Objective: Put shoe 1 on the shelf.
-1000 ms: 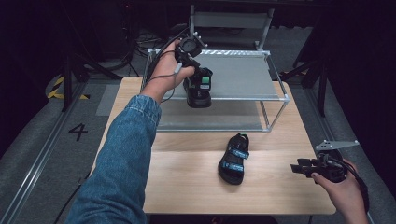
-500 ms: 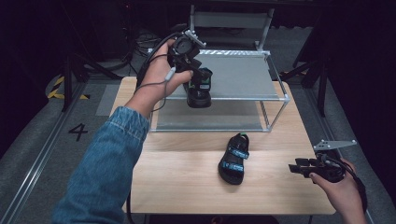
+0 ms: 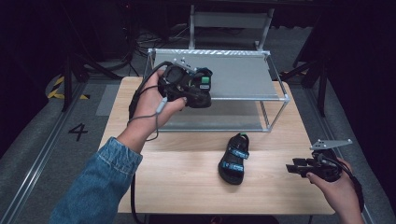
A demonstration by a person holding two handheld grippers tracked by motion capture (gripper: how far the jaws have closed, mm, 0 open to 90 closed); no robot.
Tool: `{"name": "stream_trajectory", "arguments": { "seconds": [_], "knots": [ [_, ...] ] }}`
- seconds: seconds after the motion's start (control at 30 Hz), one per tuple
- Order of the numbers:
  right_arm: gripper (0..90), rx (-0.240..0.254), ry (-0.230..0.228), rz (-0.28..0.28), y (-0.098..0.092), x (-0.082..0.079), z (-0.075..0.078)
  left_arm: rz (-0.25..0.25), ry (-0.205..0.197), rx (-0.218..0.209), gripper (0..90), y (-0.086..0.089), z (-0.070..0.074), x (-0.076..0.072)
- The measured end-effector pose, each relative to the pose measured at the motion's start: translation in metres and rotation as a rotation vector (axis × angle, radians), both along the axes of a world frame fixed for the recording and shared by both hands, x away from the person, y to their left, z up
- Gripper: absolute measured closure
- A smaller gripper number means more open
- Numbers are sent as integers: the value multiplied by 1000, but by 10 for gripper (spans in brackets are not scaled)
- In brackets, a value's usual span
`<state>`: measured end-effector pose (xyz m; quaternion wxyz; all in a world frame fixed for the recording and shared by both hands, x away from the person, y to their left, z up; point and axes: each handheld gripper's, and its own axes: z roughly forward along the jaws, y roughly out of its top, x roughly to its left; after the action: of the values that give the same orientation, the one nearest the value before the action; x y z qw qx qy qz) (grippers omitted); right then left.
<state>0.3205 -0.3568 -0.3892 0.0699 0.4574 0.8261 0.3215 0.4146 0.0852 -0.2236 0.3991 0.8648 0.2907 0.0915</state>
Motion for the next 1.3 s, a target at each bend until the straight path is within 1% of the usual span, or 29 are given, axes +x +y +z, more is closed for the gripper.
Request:
{"name": "stream_trajectory", "arguments": {
  "seconds": [0.03, 0.07, 0.17, 0.27, 0.37, 0.43, 0.5, 0.53, 0.6, 0.67, 0.7, 0.73, 0.87, 1.07, 1.1, 1.17, 1.23, 1.3],
  "knots": [
    [547, 0, 3, 0, 0, 0, 0, 2, -6, -4, 738, -1, -5, 0],
    [547, 0, 1, 1, 1, 0, 0, 7, 2, 5, 761, -2, -9, 1],
    [545, -4, 3, 5, 1, 0, -1, 14, 25, 4, 840, -6, -23, 3],
    [545, 0, 5, 1, 0, 0, -1, 24, 48, 10, 895, -9, -34, 6],
    [545, -1, 3, -1, 0, 0, -1, 41, 62, 3, 898, -9, -41, 8],
    [545, -2, 3, 0, 0, 0, -1, 53, 60, 6, 898, -8, -44, 9],
    [545, 0, 4, 0, 0, 0, -1, 74, 42, 15, 898, -8, -46, 10],
    [545, 0, 5, 1, 0, 0, -1, 76, 48, 4, 898, -7, -46, 10],
    [545, -2, 5, 3, 0, 1, -2, 82, 44, -5, 898, -7, -46, 11],
    [545, -2, 8, 5, 1, 1, -2, 78, 49, -7, 898, -8, -46, 12],
    [545, -5, 6, 4, 1, 1, -2, 66, 45, 3, 898, -8, -46, 14],
    [545, -5, 6, 4, 1, 1, -2, 66, 46, -1, 898, -9, -46, 16],
    [545, -5, 10, 8, 2, 1, -2, 82, 27, 29, 898, -8, -48, 25],
    [545, -3, 9, 3, 0, 1, -3, 116, 20, 30, 898, -7, -50, 42],
    [545, -2, 8, 4, 0, 1, -3, 117, 21, 22, 898, -7, -51, 45],
    [545, -2, 10, 4, 0, 1, -3, 119, 39, 9, 898, -8, -54, 50],
    [545, -1, 9, 5, 0, 1, -3, 124, 36, 13, 897, -9, -57, 54],
    [544, -1, 6, 3, 0, 1, -3, 142, 33, 15, 896, -9, -60, 59]
  ]
}}
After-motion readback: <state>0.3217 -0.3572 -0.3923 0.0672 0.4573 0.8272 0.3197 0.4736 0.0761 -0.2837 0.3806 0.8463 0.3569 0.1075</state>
